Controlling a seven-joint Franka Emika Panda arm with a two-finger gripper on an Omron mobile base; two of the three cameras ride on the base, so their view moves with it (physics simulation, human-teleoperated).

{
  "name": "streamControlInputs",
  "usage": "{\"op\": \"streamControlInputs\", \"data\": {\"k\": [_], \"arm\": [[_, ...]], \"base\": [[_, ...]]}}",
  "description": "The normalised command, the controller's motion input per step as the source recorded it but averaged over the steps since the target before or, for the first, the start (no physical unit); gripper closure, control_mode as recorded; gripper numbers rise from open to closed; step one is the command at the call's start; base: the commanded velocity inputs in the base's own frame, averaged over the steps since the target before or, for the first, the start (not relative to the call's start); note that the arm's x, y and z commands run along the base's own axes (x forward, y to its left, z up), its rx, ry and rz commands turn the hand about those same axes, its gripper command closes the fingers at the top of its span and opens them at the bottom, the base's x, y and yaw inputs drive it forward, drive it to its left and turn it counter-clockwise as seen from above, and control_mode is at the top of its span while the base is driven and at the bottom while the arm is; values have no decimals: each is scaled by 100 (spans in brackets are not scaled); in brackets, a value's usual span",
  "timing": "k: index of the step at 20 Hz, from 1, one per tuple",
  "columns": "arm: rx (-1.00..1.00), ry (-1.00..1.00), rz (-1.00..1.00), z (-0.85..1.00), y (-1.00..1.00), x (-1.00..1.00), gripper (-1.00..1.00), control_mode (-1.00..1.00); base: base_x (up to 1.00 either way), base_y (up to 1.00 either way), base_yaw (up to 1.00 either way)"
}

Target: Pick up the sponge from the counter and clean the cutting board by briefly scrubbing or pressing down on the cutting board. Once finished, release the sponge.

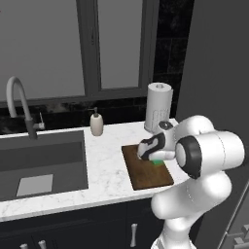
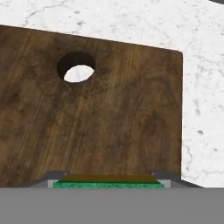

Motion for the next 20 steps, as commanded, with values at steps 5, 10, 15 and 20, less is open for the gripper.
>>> {"op": "streamControlInputs", "data": {"k": [5, 10, 15, 20], "arm": [[0, 0, -7, 0, 0, 54, 100, -100], [0, 0, -3, 0, 7, -1, 100, -100], [0, 0, 0, -14, 10, -53, 100, -100], [0, 0, 0, -23, 13, -74, 100, -100]], "base": [[0, 0, 0], [0, 0, 0], [0, 0, 0], [0, 0, 0]]}}
